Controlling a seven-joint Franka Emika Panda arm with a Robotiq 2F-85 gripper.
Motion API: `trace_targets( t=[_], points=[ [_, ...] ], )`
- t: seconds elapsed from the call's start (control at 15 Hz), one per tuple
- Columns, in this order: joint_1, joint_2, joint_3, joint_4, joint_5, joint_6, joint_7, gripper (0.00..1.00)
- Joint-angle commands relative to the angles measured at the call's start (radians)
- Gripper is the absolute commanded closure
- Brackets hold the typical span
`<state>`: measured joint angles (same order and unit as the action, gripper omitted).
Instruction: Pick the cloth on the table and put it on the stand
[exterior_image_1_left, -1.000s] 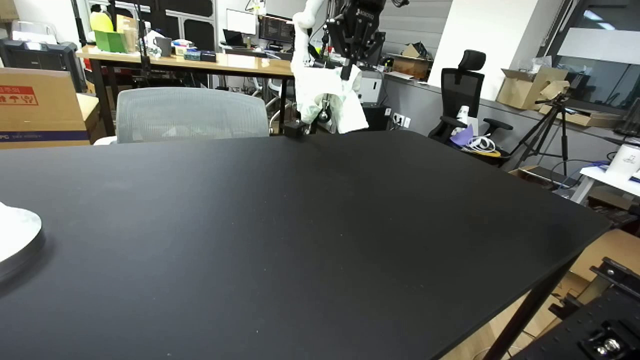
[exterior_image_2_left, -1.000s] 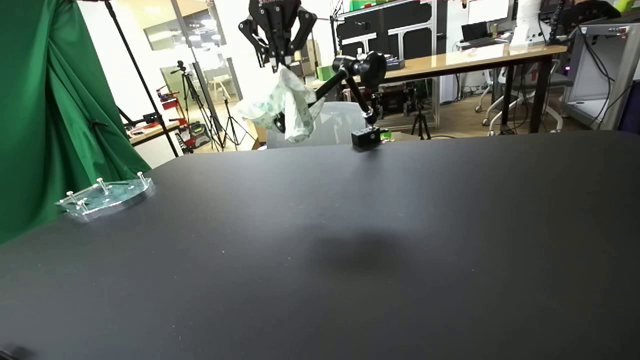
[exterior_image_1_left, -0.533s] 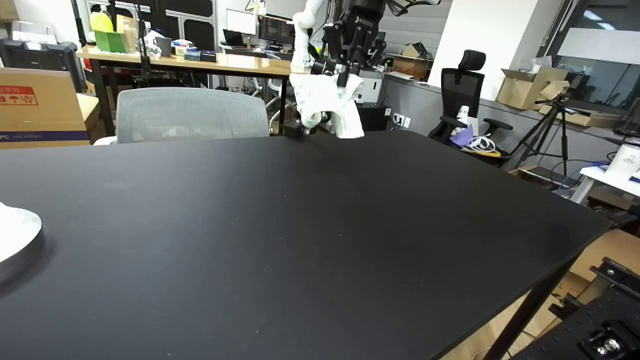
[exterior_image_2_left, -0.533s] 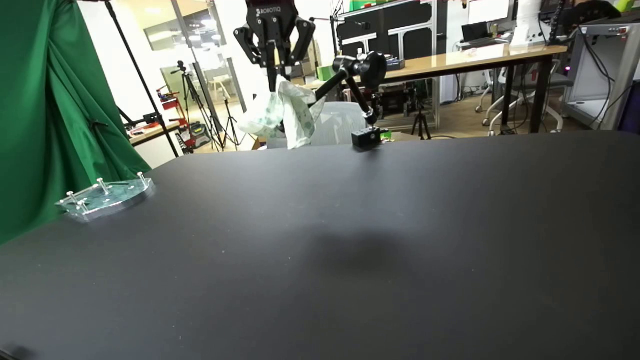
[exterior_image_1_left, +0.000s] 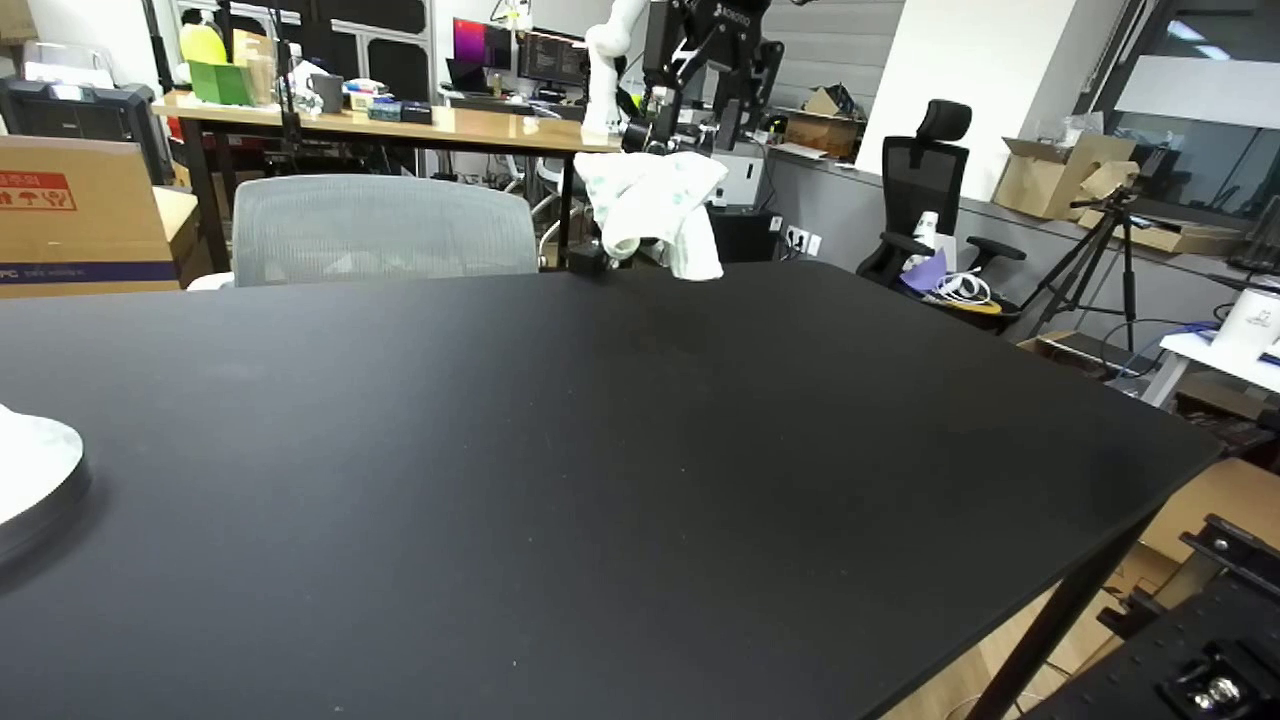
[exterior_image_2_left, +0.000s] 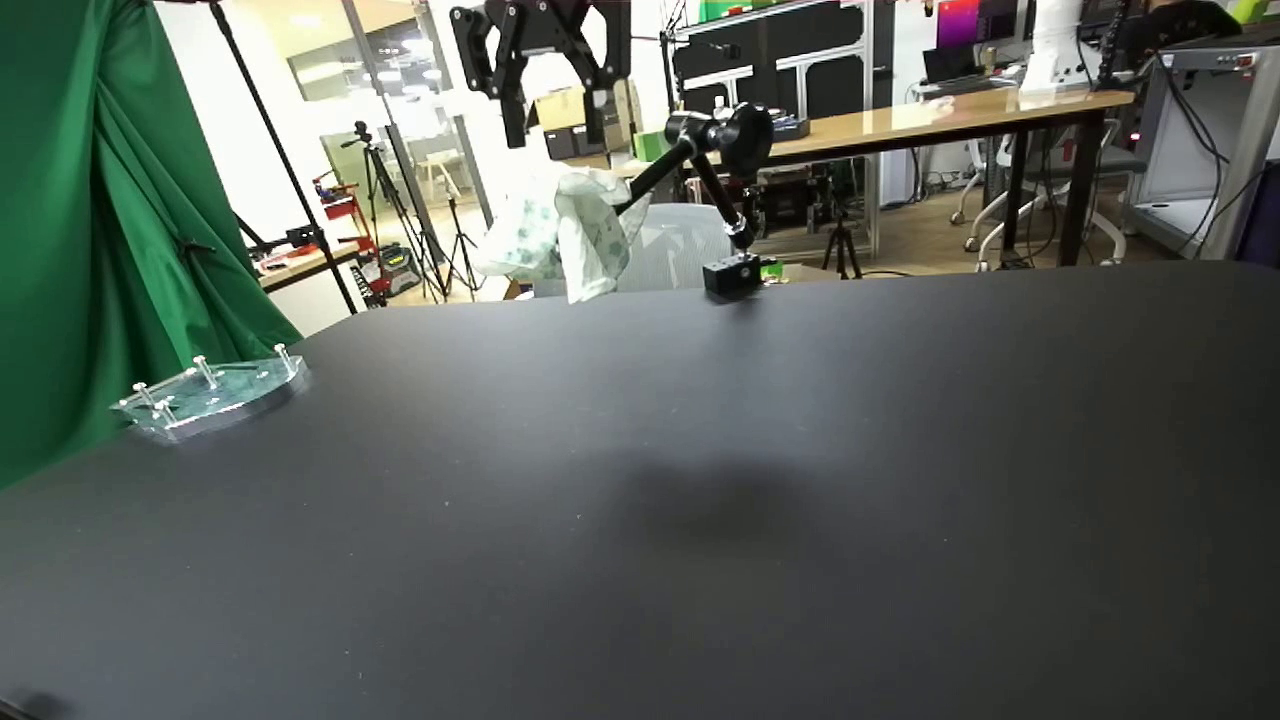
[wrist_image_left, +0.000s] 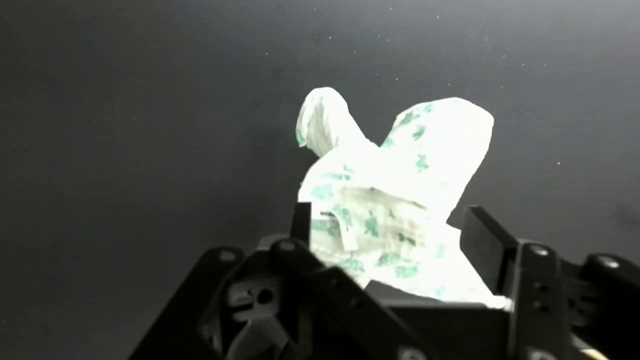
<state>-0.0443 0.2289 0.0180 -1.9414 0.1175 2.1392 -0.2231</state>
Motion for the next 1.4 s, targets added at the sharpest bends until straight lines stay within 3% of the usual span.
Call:
trace_targets(
  t=[0.0, 0.4, 0.67, 1.07, 1.33],
  points=[
    [0.01, -0.051, -0.001, 0.013, -0.027, -0.061, 0.015, 0.0],
    [0.026, -0.117, 0.014, -0.007, -0.022, -0.19, -0.072, 0.0],
    [0.041, -0.162, 0.04, -0.058, -0.003, -0.257, -0.238, 0.0],
    [0.098, -0.24, 0.061, -0.201, -0.223, -0.037, -0.193, 0.0],
    [0.11, -0.275, 0.062, -0.257, -0.262, 0.001, -0.189, 0.0]
  ],
)
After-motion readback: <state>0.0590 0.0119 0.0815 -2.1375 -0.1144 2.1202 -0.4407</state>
